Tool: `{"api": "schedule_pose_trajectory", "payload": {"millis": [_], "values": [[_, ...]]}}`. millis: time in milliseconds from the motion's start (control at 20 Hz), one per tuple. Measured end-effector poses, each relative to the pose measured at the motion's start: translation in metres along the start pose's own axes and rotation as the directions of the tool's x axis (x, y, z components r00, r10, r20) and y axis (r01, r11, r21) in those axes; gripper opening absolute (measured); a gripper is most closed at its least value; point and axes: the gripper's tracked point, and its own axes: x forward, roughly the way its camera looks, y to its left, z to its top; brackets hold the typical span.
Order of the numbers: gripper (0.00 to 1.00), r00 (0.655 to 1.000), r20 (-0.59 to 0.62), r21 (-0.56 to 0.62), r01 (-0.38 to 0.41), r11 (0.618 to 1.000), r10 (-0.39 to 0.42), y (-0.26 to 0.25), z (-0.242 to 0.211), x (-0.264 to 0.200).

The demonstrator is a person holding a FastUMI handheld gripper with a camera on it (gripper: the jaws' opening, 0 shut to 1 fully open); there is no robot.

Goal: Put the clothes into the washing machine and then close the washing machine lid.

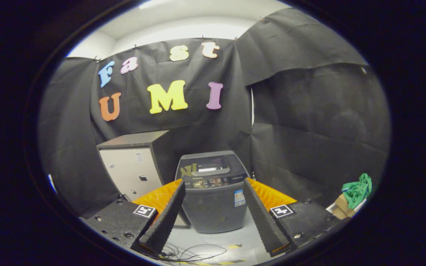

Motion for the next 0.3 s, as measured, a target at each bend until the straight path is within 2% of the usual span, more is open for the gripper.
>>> {"api": "schedule_pose_trajectory", "payload": {"millis": [100, 300], "values": [[0.98, 1.0, 0.011, -0.054, 0.01, 0.999, -0.01, -0.005, -0.004, -0.012], [0.98, 1.0, -0.004, -0.049, -0.001, 0.999, 0.0, -0.004, -0.015, -0.023]]}}
